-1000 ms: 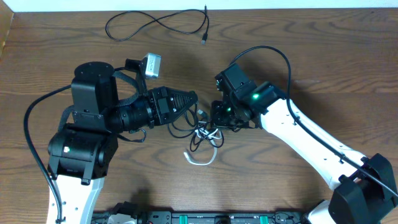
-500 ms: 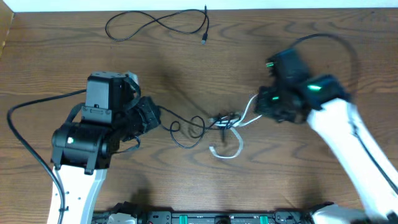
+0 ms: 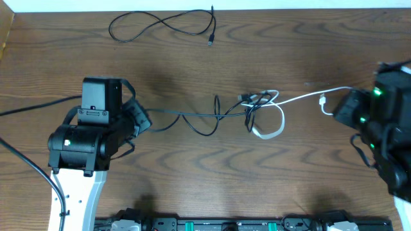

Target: Untangle cables

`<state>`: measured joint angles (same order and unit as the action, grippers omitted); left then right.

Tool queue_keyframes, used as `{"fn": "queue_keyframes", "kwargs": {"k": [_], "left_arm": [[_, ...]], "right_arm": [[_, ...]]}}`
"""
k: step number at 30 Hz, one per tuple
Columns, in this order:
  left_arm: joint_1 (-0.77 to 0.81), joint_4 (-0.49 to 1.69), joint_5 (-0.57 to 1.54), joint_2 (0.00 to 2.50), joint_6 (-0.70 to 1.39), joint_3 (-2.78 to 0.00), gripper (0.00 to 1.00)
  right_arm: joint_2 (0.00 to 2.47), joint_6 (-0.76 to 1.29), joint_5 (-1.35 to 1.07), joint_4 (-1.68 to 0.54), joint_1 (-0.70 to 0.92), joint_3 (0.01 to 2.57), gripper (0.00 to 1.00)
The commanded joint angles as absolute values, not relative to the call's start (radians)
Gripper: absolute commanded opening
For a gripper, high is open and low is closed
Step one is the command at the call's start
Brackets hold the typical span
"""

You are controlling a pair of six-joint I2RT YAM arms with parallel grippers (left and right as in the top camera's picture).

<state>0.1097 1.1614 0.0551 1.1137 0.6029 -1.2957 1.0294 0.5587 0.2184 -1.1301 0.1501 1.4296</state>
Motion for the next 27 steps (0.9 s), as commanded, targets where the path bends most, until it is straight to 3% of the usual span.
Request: {"fn": "queue_keyframes", "kwargs": {"k": [1, 6, 17, 27], "left_arm": [[0.101, 1.226, -0.255, 1.118, 0.713, -1.311, 0.07], [0.088, 1.260, -0.399, 1.143, 0.735, -1.311, 0.08], [-0.070, 1.248, -0.405, 1.243, 0.735, -1.311, 0.08], [-0.202, 1.243, -0.324, 1.287, 0.730, -1.311, 0.07]], "right_arm": [[1.006, 0.534, 0.278, -1.128, 0.087, 1.494, 0.01], [1.036, 0.469, 0.279, -1.176, 0.012, 1.613, 0.01], [1.176, 0.437, 0.470, -1.319, -0.207, 1.861, 0.01], [1.261, 0.466, 0.358, -1.382, -0.326, 1.879, 0.01]]}}
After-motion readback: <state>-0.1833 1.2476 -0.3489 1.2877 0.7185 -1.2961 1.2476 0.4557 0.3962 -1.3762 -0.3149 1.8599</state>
